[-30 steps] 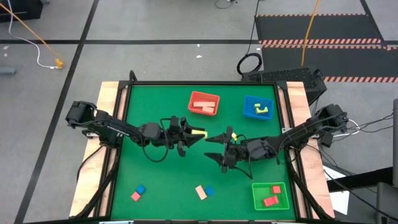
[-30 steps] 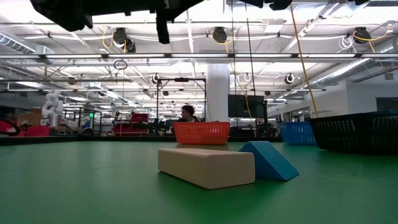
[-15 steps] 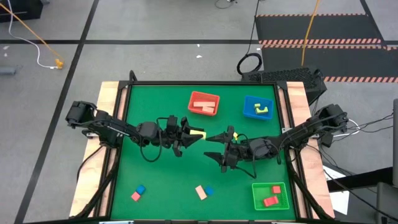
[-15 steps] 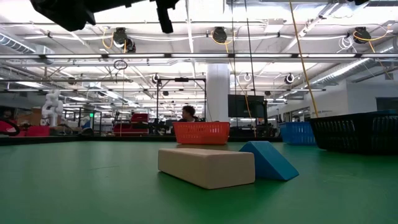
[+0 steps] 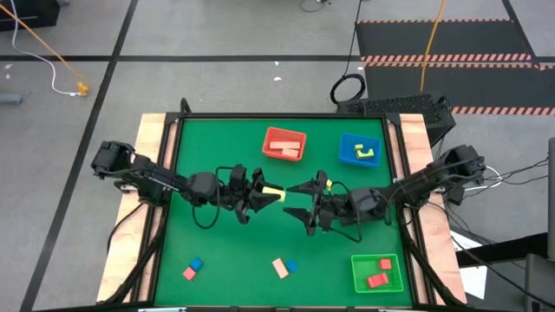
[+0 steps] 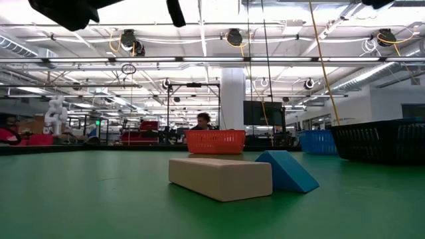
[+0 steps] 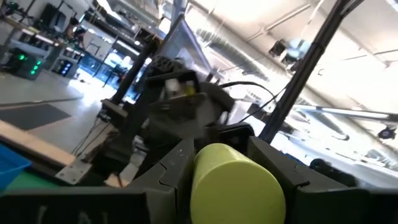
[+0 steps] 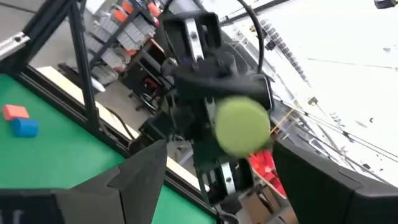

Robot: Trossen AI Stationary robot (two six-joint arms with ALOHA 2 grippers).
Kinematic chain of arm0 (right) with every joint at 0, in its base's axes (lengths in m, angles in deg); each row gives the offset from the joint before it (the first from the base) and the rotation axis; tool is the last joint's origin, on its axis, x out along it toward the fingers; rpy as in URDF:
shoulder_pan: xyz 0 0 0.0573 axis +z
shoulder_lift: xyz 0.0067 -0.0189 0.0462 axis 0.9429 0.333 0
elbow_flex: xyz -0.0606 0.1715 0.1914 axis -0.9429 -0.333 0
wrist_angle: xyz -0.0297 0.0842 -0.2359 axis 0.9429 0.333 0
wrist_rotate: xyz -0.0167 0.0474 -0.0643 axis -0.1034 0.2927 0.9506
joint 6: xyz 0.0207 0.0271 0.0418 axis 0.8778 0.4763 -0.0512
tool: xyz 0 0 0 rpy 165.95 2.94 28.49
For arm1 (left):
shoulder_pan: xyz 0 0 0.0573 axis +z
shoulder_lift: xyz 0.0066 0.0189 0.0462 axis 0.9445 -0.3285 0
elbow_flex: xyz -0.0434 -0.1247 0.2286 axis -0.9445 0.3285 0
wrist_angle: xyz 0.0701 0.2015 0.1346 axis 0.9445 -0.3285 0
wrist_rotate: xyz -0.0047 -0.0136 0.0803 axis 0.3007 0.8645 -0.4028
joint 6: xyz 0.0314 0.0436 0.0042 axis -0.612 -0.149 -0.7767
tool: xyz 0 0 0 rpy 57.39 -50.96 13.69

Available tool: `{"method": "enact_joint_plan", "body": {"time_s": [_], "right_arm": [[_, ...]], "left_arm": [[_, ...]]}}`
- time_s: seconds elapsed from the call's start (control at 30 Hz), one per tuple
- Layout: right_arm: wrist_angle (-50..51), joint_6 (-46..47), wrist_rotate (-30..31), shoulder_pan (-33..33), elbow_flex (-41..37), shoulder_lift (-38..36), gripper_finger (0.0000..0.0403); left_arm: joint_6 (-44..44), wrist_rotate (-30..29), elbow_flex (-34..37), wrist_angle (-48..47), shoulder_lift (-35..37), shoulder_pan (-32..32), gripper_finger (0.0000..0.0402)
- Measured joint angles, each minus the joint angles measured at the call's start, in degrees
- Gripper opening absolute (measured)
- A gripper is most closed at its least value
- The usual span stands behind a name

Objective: Sort & place blocks by color
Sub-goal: Put the green block into the blue bin

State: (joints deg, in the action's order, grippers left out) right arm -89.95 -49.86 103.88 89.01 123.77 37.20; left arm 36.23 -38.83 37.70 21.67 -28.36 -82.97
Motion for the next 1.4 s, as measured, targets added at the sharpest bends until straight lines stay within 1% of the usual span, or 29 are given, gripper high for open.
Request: {"method": "enact_joint_plan", "body": {"time_s": [0.1, 0.17, 0.2, 0.3, 0.5, 0.67, 0.87, 1.03, 1.4], "right_arm": [[-0.2, 1.5, -4.4, -1.7, 0.0, 0.0, 0.0283], [-1.9, 2.9, -7.8, -2.7, 0.0, 0.0, 0.0283], [-2.8, 3.5, -8.6, -3.2, 0.0, 0.0, 0.0283], [-5.2, 4.0, -8.7, -4.2, 0.0, 0.0, 0.0283], [-6.0, 4.9, -10.2, -5.5, 0.4, 0.5, 0.0283], [-5.9, 3.1, -10.1, -6.1, 4.5, 5.5, 0.0283], [-5.9, 0.3, -8.2, -6.1, 7.7, 10.2, 0.0279], [-6.0, 0.4, -8.4, -5.9, 8.3, 10.9, 0.0254], [-7.5, 1.2, -8.1, -5.2, 8.3, 10.8, 0.0179]], "left_arm": [[-0.6, 0.0, 0.0, 0.5, 0.0, -0.4, 0.0126], [-0.7, 0.0, 0.0, 0.4, 0.0, -0.3, 0.0126], [-0.7, 0.0, 0.0, 0.5, 0.0, -0.3, 0.0126], [-0.6, 0.0, 0.0, 0.6, 0.0, -0.3, 0.0126], [-0.6, -0.1, 0.0, 0.8, 0.0, -0.3, 0.0126], [-0.5, -0.6, 0.0, 0.8, 0.0, -0.1, 0.0126], [-0.3, -0.7, 0.0, 0.6, 0.0, -0.3, 0.0126], [-0.3, -0.7, 0.0, -0.7, 0.0, -0.3, 0.0126], [-0.3, -0.6, 0.0, -1.6, 0.0, -0.3, 0.0126]]}}
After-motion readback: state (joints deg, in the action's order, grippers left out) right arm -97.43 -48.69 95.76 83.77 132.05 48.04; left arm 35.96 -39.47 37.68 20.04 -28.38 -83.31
